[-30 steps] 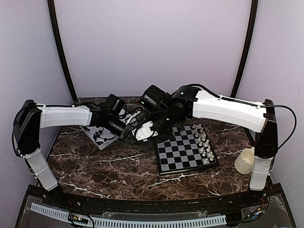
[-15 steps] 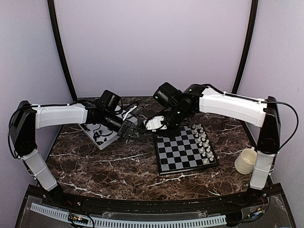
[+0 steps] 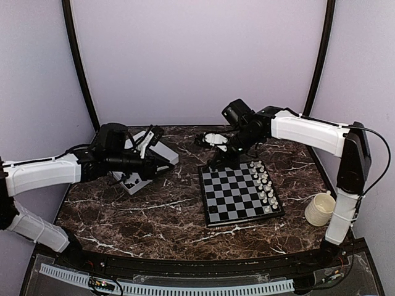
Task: Set up the chess pieces on the board
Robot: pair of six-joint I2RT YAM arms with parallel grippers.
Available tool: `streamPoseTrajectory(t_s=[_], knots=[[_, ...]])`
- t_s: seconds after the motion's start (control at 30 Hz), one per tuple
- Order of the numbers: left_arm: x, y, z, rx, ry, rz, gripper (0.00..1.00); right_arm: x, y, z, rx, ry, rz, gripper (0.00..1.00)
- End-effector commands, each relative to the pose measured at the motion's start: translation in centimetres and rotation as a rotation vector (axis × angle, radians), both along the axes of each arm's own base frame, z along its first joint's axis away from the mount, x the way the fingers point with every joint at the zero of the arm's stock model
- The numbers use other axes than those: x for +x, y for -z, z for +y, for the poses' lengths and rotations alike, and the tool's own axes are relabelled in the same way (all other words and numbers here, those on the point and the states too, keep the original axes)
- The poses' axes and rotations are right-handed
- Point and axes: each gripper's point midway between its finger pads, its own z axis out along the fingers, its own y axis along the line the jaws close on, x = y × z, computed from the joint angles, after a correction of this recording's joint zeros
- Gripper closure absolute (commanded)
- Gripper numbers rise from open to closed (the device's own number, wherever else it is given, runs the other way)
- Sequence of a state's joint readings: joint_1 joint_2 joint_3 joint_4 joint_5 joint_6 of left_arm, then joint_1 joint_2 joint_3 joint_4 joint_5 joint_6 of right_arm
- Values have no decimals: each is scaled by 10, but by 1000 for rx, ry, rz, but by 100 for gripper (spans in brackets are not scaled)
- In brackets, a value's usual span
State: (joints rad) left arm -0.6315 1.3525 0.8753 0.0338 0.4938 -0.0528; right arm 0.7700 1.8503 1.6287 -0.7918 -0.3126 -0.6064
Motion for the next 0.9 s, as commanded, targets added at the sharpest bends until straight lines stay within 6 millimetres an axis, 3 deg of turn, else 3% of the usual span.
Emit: streamPoseTrajectory(t_s=[0.0, 0.17, 0.27, 0.5, 0.87], knots=[[-2, -68, -1, -31, -72, -461, 65, -10, -28, 13, 195, 27, 163, 99], [-15, -79, -14, 4, -36, -612, 62, -17, -40, 23, 301, 19, 325, 99], [-28, -80, -34, 19, 8, -688, 61, -20, -47, 30, 341, 11, 394, 99], [-24, -77, -64, 88, 7, -802, 60, -25, -54, 34, 387, 2, 474, 99], [-15, -72, -69, 123, -12, -825, 57, -31, -58, 32, 403, -10, 490, 98]])
